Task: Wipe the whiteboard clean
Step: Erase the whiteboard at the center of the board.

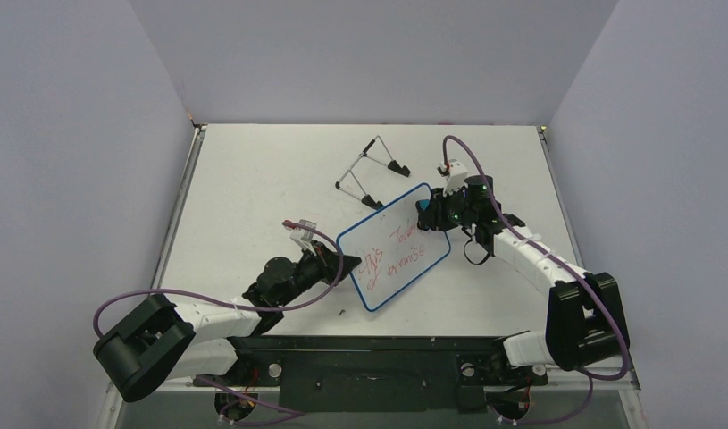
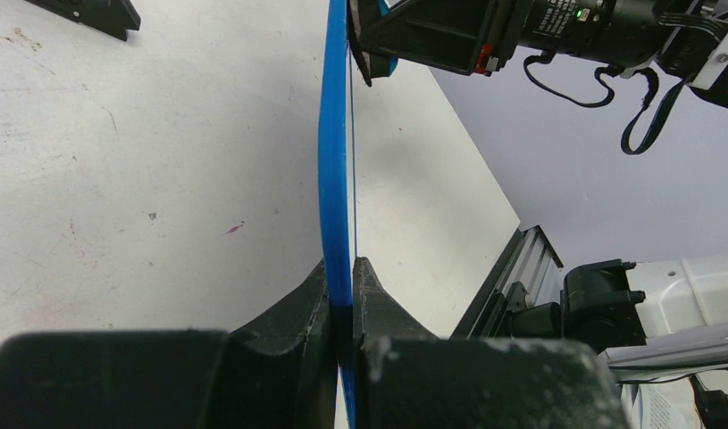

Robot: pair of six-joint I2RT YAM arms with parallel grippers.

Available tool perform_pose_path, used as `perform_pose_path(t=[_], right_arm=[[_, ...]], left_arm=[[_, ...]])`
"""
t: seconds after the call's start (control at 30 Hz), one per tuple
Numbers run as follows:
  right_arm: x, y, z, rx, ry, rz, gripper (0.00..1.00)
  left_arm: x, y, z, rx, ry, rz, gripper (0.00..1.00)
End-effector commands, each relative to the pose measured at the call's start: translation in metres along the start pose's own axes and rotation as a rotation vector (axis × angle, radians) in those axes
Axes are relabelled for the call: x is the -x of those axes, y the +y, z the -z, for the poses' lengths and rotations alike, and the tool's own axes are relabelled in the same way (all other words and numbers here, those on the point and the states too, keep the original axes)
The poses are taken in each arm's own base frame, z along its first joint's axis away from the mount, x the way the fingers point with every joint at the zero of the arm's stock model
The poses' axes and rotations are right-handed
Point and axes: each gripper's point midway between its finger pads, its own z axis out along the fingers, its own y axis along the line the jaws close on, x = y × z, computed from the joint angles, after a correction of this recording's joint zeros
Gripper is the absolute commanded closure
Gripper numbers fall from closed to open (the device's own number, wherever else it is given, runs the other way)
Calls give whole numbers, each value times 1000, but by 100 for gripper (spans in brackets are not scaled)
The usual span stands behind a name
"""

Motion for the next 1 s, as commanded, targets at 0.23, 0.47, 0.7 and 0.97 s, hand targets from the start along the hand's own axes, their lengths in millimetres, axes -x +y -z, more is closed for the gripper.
perform_pose_path(t=[0.23, 0.47, 0.7, 0.97], right_arm=[[26, -38, 7, -195, -54, 4, 100], [22, -33, 6, -160, -35, 18, 100], [24, 50, 10, 194, -51, 142, 100], [36, 42, 15, 88, -87, 182, 100]], left_arm=[[20, -49, -1, -203, -51, -41, 100], [20, -48, -1, -202, -49, -42, 100], [20, -48, -2, -202, -47, -44, 100], [19, -50, -6, -204, -37, -43, 100]])
